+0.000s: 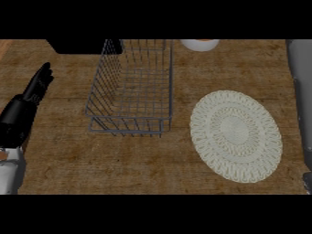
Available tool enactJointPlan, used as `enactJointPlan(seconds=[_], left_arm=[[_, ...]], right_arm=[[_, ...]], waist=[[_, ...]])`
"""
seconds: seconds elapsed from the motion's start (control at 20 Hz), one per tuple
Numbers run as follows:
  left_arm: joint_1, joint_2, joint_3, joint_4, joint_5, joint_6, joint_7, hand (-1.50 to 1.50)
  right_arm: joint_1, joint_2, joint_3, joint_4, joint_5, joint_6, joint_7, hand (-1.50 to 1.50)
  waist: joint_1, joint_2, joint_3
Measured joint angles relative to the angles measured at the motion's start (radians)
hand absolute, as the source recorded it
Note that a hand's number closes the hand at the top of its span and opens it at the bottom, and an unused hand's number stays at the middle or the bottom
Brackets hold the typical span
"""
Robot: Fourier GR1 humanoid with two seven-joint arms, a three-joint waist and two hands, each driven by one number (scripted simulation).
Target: Pick the tomato from the placemat and place it in the basket
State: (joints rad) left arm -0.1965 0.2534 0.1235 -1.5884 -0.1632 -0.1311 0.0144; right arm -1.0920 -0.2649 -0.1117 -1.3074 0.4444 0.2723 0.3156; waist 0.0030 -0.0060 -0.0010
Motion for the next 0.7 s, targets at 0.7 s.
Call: enactJointPlan(seconds=[0.7], left_arm=[[-0.016,-0.010,-0.003,0.031,-0.011,-0.004,-0.023,0.00]], right_arm=[[-0.283,0.182,0.078,0.223,0.006,0.015,0.247,1.50]], waist=[[0.013,0.007,0.000]])
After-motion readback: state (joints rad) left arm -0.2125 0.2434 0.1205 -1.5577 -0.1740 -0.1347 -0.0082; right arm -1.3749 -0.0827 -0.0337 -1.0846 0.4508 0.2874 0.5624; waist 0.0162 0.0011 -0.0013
